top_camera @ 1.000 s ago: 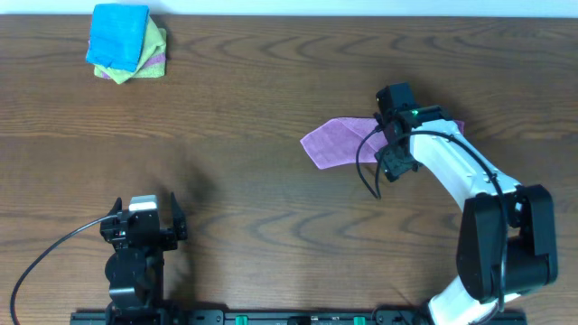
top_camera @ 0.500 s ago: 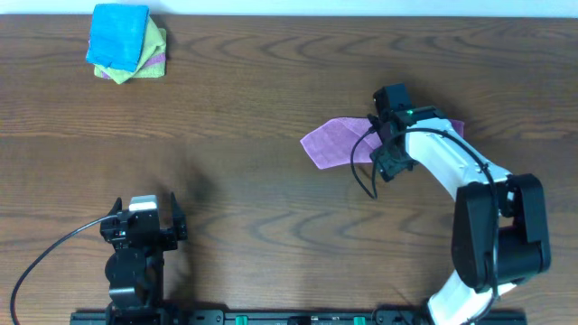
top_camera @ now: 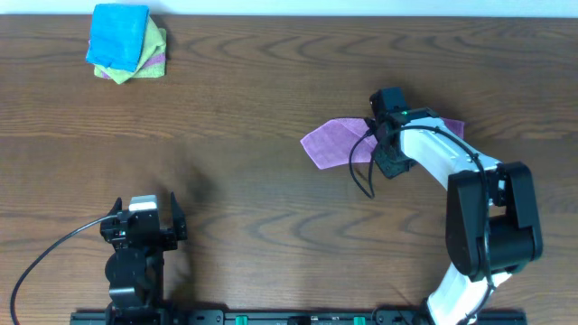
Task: Fold the cloth
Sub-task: 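Swing the held cloth over the table center with the right gripper, then lay the cloth flat on the table center and open the right gripper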
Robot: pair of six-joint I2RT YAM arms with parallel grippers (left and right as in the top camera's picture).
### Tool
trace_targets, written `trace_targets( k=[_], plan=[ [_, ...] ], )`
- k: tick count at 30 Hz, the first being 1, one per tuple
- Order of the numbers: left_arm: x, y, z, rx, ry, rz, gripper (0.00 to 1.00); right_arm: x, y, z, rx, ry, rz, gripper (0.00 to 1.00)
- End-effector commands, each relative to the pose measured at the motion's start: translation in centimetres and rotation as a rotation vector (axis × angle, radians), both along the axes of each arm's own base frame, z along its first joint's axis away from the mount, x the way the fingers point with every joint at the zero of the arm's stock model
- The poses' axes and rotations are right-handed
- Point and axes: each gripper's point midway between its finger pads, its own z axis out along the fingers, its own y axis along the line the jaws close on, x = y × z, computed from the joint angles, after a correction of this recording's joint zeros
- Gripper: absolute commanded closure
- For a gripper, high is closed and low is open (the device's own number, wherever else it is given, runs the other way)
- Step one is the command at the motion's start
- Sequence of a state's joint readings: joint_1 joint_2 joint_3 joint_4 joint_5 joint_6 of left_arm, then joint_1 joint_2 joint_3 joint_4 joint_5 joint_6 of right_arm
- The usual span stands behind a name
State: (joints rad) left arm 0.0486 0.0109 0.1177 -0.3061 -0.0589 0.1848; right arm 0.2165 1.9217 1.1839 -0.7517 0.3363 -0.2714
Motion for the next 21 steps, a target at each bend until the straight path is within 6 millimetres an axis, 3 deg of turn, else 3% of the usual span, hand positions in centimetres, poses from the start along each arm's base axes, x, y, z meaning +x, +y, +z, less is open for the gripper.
trace_targets(
  k=[1, 7, 12, 18, 21],
  plan=[
    [-0.1, -0.2, -1.3, 0.009, 0.035, -0.014, 0.05, 0.3, -0.6, 0.2, -0.040, -0.013, -0.010, 0.99],
    [-0.1, -0.2, -1.3, 0.009, 0.035, -0.014, 0.05, 3.2, -0.4, 3.5, -0.081, -0.098, -0.011, 0.99],
    [-0.1, -0.2, -1.3, 0.009, 0.035, -0.014, 0.05, 6.1, 1.1, 7.1, -0.075, -0.188, 0.008, 0.99],
    [-0.1, -0.2, -1.3, 0.009, 0.035, -0.014, 0.04, 8.3, 3.0, 8.7, -0.050, -0.279, 0.046, 0.99],
    [-0.1, -0.2, -1.3, 0.009, 0.035, -0.014, 0.05, 10.3, 4.3, 9.6, -0.029, -0.370, 0.080, 0.99]
  ],
)
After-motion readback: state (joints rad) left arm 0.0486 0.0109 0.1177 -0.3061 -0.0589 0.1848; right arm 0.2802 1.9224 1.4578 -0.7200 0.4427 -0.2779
